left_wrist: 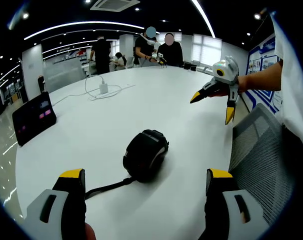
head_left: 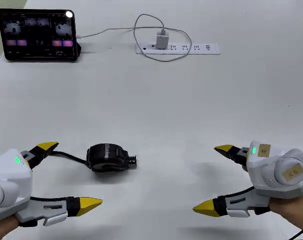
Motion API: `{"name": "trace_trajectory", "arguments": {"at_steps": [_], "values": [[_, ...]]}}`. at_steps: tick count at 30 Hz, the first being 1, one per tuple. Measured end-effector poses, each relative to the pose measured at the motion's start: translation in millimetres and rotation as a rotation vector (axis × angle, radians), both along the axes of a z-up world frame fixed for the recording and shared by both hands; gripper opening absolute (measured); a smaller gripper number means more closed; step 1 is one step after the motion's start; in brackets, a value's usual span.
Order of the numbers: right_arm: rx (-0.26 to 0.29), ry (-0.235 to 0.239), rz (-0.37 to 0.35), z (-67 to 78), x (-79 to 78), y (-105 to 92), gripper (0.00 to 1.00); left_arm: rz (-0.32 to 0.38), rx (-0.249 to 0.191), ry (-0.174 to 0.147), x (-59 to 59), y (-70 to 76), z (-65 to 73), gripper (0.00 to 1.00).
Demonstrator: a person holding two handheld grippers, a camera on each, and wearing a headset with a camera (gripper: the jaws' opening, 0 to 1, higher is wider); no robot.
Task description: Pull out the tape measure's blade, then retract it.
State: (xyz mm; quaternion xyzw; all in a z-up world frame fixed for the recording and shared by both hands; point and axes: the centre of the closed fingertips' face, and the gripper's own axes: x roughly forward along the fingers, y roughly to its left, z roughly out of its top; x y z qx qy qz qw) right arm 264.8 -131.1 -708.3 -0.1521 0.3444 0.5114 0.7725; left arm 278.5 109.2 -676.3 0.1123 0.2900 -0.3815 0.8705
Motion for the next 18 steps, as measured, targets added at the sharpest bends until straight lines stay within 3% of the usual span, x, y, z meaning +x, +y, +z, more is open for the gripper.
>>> {"name": "trace_trajectory", "arguments": {"at_steps": [18], "values": [[0.010, -0.004, 0.056, 1.7, 11.1, 26.0, 0.93, -0.036, 0.031, -0.018, 21.1, 2.6, 0.6, 0.99]]}}
